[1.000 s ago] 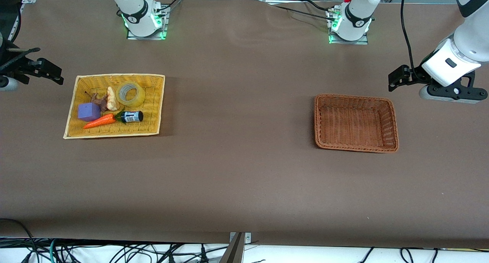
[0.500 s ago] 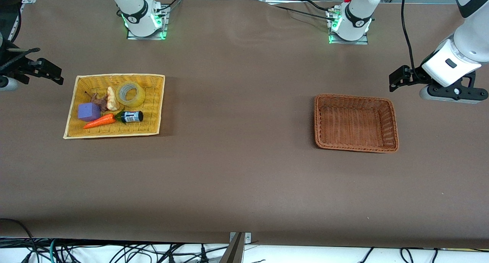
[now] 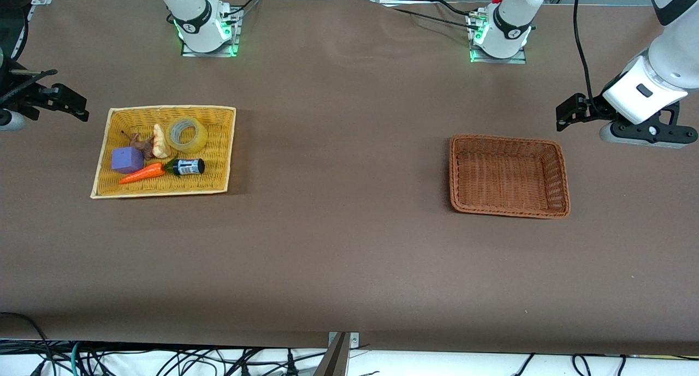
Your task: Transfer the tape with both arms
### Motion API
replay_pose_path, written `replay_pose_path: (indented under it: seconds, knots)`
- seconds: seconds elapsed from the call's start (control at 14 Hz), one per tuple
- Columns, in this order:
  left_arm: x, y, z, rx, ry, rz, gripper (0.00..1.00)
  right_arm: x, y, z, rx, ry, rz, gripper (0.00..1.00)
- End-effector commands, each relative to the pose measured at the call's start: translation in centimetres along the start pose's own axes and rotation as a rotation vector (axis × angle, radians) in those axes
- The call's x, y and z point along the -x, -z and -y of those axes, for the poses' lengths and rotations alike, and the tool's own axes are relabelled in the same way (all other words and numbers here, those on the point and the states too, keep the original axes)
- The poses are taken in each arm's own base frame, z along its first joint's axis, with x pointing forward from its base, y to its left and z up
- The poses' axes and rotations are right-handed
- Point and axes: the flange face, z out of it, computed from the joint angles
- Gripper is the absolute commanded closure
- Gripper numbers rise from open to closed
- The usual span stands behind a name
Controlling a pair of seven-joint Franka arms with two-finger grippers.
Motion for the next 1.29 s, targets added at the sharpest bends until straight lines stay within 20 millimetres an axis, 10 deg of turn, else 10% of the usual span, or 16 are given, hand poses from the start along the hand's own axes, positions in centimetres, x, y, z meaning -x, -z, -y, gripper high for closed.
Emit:
replay_pose_path:
  seconds: [0.0, 1.21]
  knots:
    - [-0.2, 0.5, -0.2, -0.025, -0.016, 0.004, 0.0, -0.2, 0.3, -0.2, 0.011, -0.009, 0.005, 0.0]
    - [-0.2, 0.6, -0.5, -0.025, -0.013, 0.003, 0.0, -0.8, -0.9, 0.7, -0.009, -0.013, 0.019, 0.0]
